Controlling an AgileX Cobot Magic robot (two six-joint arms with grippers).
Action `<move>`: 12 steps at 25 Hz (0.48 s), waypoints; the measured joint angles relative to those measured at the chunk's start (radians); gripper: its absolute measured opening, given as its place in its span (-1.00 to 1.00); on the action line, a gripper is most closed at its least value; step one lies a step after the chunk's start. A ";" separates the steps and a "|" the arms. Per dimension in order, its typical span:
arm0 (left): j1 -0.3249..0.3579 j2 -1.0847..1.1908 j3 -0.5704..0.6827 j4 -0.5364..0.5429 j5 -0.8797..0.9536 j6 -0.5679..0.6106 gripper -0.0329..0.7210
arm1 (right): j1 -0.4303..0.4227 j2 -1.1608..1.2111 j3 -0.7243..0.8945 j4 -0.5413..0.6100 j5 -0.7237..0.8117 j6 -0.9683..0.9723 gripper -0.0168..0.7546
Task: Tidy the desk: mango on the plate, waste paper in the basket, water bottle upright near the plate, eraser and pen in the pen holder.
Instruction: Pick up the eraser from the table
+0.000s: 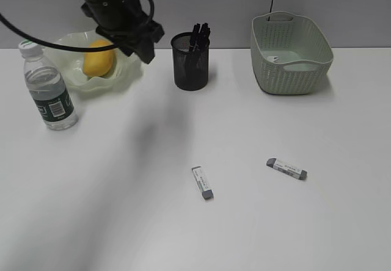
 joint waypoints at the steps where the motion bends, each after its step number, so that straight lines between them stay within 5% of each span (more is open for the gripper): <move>1: 0.009 -0.004 0.000 0.011 0.064 0.000 0.07 | 0.000 0.009 0.000 0.000 -0.001 0.000 0.07; 12: 0.114 -0.072 0.037 -0.003 0.181 0.000 0.42 | 0.000 0.250 -0.007 -0.001 -0.018 -0.001 0.22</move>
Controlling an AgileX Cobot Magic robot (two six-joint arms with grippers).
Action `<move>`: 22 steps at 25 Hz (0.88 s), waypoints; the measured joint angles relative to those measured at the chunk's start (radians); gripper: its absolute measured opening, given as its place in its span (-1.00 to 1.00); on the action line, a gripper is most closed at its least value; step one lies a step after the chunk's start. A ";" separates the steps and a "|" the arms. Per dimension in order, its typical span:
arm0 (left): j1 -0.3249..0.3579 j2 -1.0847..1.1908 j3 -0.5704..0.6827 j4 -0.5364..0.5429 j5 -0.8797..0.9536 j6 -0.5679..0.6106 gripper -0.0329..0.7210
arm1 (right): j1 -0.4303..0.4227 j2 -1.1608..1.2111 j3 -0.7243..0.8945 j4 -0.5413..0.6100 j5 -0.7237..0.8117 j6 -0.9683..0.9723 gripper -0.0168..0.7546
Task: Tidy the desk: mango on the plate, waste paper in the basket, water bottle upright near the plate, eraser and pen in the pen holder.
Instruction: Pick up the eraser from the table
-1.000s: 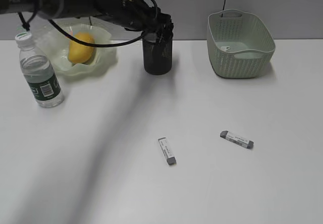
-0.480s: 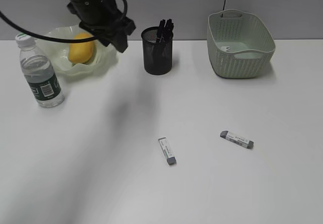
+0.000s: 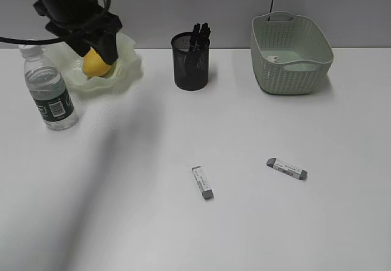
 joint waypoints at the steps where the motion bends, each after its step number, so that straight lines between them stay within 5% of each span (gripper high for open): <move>1: 0.007 -0.018 0.014 -0.001 0.000 0.000 0.42 | 0.000 0.037 -0.007 0.000 -0.010 -0.003 0.25; 7: 0.060 -0.176 0.193 -0.010 -0.001 0.000 0.42 | 0.000 0.311 -0.076 0.000 -0.074 -0.038 0.29; 22: 0.075 -1.014 1.025 -0.043 -0.315 0.000 0.42 | 0.000 0.768 -0.228 0.027 -0.254 -0.151 0.30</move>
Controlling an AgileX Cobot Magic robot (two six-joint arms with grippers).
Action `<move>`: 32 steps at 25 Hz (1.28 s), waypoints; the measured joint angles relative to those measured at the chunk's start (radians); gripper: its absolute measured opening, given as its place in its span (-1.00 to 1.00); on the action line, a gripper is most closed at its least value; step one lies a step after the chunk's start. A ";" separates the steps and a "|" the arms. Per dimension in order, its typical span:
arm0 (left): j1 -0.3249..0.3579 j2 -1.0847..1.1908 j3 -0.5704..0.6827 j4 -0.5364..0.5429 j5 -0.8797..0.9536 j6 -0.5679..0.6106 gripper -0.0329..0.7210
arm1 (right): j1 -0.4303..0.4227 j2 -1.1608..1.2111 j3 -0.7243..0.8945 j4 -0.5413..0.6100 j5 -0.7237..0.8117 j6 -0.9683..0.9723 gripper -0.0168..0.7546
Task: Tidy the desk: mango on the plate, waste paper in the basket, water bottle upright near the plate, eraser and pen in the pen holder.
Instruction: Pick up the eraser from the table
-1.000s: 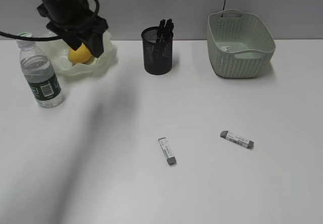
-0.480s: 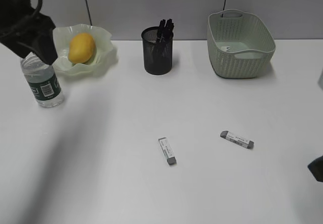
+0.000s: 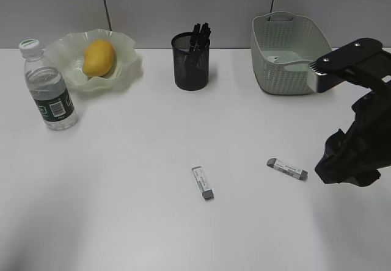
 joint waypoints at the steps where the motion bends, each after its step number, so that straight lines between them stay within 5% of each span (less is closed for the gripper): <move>1: 0.000 -0.063 0.054 -0.004 -0.010 0.000 0.42 | 0.000 0.006 -0.001 0.000 -0.009 -0.002 0.30; 6: 0.000 -0.437 0.235 -0.017 -0.006 -0.022 0.42 | 0.000 0.069 -0.017 0.001 -0.032 -0.020 0.30; 14: 0.000 -0.833 0.262 -0.026 0.006 -0.063 0.42 | 0.000 0.253 -0.160 -0.036 -0.009 -0.058 0.30; 32: 0.000 -0.871 0.264 -0.031 0.008 -0.064 0.42 | -0.001 0.727 -0.461 -0.146 0.068 -0.176 0.18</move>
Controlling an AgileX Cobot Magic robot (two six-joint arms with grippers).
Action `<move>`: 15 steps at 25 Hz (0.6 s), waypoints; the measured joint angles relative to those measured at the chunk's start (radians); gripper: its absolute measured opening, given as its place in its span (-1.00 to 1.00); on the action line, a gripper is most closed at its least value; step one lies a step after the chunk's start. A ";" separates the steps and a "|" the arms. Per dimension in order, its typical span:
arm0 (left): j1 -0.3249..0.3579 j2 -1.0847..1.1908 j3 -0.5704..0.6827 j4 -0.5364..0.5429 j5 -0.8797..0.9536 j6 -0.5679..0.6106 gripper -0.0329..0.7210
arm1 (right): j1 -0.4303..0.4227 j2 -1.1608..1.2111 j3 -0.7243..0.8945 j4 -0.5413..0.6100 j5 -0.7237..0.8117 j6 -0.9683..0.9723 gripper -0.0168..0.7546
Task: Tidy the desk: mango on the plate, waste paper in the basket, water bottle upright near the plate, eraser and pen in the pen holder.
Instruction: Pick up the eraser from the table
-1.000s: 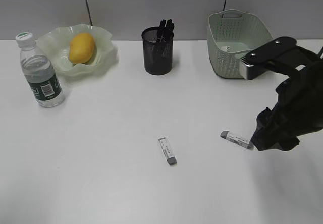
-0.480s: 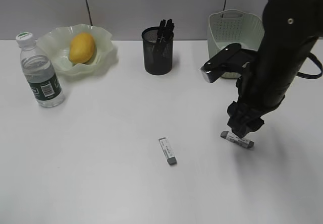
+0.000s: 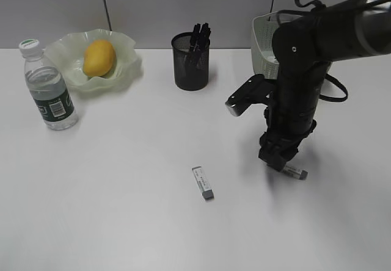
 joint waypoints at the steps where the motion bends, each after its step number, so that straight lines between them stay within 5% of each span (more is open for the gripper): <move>1: 0.000 0.000 0.000 -0.001 0.000 0.000 0.42 | 0.000 0.012 -0.015 0.007 0.006 -0.006 0.17; 7: 0.000 0.000 0.000 -0.001 0.000 0.000 0.42 | 0.000 0.064 -0.049 0.026 0.006 -0.029 0.11; 15: 0.000 0.000 0.000 -0.001 0.000 0.000 0.42 | -0.008 0.096 -0.052 0.029 0.019 -0.031 -0.19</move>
